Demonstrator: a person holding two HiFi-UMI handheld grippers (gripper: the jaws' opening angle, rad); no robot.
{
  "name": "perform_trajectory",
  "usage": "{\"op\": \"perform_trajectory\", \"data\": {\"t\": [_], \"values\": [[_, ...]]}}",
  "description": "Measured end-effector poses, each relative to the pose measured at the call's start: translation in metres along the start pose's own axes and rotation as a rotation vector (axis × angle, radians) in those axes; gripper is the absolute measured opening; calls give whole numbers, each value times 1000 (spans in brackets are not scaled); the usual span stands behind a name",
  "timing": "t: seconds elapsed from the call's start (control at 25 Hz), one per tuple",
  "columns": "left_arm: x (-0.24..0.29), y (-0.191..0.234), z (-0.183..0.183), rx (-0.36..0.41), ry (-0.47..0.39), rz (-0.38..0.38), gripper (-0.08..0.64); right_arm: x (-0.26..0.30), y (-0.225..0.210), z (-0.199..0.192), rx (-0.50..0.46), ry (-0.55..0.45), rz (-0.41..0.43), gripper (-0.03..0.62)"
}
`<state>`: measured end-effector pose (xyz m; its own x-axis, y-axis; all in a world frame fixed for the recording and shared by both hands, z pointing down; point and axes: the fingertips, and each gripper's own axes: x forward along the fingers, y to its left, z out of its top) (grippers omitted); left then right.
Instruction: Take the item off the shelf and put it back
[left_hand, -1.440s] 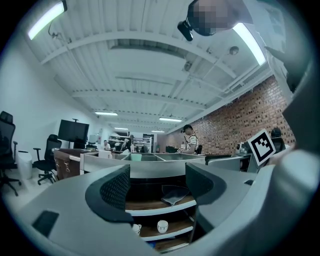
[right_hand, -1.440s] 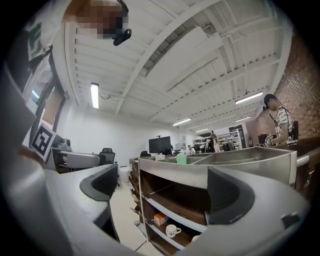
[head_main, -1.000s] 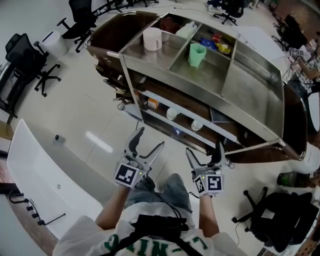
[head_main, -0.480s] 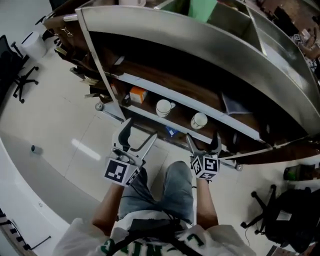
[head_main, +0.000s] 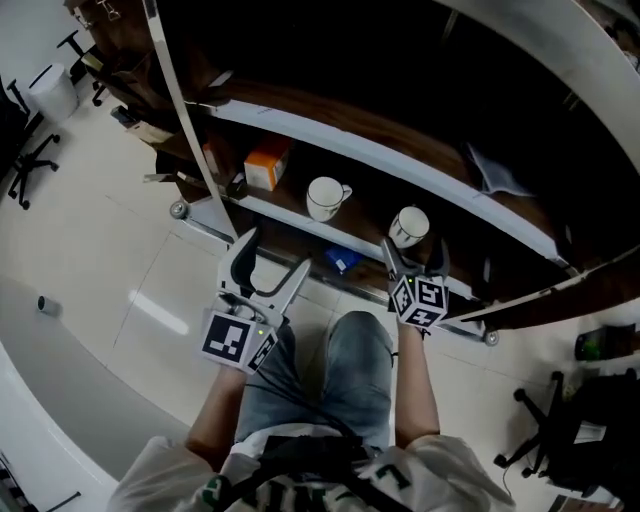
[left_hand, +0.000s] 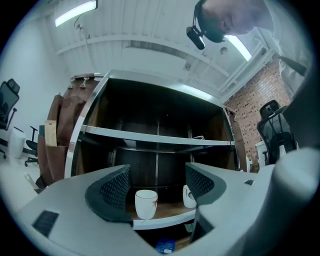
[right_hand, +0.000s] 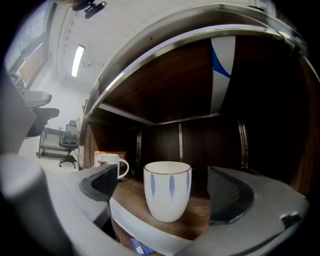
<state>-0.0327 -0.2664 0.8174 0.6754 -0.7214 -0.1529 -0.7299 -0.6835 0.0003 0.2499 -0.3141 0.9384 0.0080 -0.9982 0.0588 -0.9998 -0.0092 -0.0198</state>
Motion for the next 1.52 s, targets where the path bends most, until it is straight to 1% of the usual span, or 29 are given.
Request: {"op": "perform_trajectory", "data": {"t": [0.2, 0.32, 0.48, 0.76, 0.8, 0.88, 0.96, 1.16, 1.28, 1.4, 1.52], "values": [[-12, -4, -10, 22, -3, 1, 336, 4, -4, -14, 16, 5, -13, 574], [-14, -5, -9, 23, -10, -4, 336, 18, -6, -12, 20, 12, -17, 574], [-17, -8, -9, 34, -12, -5, 336, 36, -10, -9, 2, 30, -38, 572], [-25, -3, -12, 7, -12, 18, 336, 50, -18, -15, 21, 51, -62, 570], [-26, -3, -12, 6, -13, 19, 336, 51, -18, -16, 17, 54, -58, 564], [-27, -4, -12, 2, -17, 20, 336, 52, -15, -17, -7, 62, -33, 411], [-27, -6, -12, -2, -22, 17, 336, 53, -13, -17, -18, 74, -18, 411], [-28, -7, -11, 12, -21, 12, 336, 48, -9, -18, -11, 79, -18, 410], [-30, -8, -12, 16, -11, 11, 336, 39, -1, -15, -6, 68, 9, 410], [-27, -10, -7, 12, -2, 5, 336, 28, 7, -2, 6, 33, 26, 410], [-21, -15, 12, 12, -1, -6, 336, 11, 13, 21, 10, 12, 43, 410]]}}
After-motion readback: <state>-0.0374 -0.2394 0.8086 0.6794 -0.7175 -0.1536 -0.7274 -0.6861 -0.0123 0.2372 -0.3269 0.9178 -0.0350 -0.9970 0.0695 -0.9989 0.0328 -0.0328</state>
